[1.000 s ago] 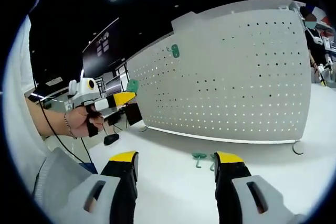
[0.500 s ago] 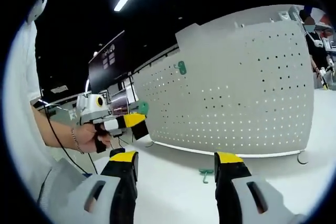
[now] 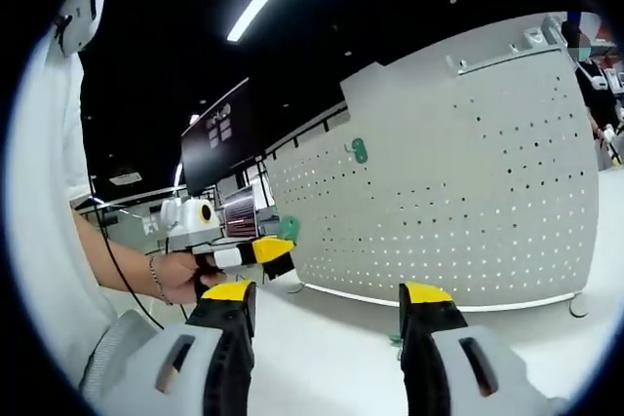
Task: Insert the hook assembly into the mounting plate slot until the hook locks in place.
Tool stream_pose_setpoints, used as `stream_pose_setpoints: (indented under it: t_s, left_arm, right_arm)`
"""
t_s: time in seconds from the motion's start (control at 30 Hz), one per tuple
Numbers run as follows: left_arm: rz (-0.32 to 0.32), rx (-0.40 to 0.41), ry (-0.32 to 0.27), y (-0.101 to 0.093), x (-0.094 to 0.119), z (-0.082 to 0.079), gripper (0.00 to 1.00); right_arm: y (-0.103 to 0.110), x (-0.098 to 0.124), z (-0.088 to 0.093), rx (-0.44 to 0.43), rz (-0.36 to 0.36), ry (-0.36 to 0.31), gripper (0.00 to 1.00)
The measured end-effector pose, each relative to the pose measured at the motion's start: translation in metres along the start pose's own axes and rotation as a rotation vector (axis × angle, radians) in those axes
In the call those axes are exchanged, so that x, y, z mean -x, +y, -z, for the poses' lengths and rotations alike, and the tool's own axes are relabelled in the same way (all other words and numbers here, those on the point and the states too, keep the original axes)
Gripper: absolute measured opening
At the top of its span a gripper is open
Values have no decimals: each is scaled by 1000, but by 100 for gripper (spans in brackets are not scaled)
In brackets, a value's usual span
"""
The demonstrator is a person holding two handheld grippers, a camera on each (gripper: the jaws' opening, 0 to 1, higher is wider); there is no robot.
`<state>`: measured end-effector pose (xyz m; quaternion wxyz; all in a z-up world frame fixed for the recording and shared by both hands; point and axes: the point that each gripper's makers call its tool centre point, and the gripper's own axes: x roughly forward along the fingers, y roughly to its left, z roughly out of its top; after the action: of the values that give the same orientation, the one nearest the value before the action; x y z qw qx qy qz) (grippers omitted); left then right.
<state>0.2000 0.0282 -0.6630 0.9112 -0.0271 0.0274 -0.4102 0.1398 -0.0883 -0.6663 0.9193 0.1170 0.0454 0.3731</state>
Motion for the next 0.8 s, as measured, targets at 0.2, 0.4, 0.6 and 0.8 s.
stream_pose_setpoints:
  t_s: [0.2,0.4,0.6,0.8]
  left_arm:
    - [-7,-1,5,-1,-1,2,3]
    - [-9,1,9,-3,-2,5,3]
    - [-8,0,10,-7,-4,5,3]
    - [-4,2,12,-10,-6,7,3]
  right_arm:
    - [4,-12,3,-9,-24,11,56]
    - [10,-26,0,-19,-43,1,56]
    - [20,-41,-2,-30,-68,-3,55]
    - [25,-53,-4,-41,-89,-11,53]
